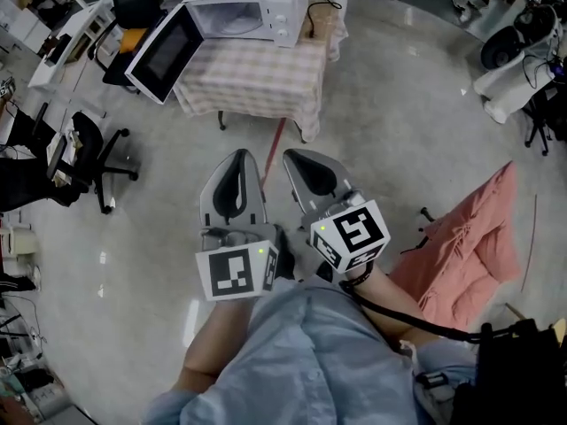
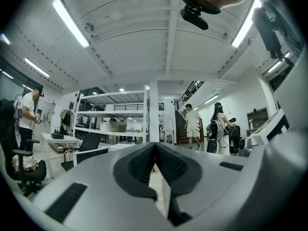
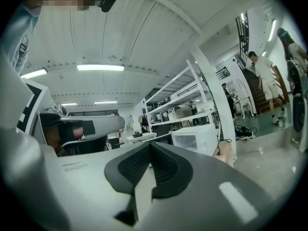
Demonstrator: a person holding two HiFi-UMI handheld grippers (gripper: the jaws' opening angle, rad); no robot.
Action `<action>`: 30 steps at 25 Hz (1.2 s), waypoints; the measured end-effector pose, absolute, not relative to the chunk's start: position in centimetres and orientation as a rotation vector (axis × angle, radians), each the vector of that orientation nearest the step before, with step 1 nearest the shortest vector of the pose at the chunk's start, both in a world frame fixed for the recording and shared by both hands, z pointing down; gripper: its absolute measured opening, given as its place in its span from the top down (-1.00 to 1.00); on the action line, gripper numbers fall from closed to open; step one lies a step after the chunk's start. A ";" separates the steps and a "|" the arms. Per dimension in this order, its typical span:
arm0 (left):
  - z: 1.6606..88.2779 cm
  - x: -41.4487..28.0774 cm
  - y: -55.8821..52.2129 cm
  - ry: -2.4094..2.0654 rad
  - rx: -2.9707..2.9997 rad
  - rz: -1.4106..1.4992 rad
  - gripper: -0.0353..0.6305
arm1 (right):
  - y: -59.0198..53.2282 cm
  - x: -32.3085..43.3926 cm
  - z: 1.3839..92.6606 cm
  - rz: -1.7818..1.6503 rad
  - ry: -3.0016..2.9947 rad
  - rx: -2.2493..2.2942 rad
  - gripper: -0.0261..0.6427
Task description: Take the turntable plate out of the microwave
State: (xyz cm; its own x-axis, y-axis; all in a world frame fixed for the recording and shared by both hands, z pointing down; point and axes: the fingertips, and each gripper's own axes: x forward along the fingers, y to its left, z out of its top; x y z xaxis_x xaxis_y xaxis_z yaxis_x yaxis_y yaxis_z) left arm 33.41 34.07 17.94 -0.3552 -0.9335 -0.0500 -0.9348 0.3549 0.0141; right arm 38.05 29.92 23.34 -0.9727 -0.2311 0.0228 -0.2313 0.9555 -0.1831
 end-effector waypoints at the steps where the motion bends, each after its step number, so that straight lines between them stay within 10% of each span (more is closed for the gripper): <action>1: 18.0 32.5 33.8 2.561 -1.764 0.071 0.87 | 29.7 37.1 23.5 0.294 -3.098 0.368 0.92; 30: 17.3 12.1 31.6 2.601 -1.715 0.247 0.87 | 26.5 17.0 22.1 0.155 -3.061 0.342 0.92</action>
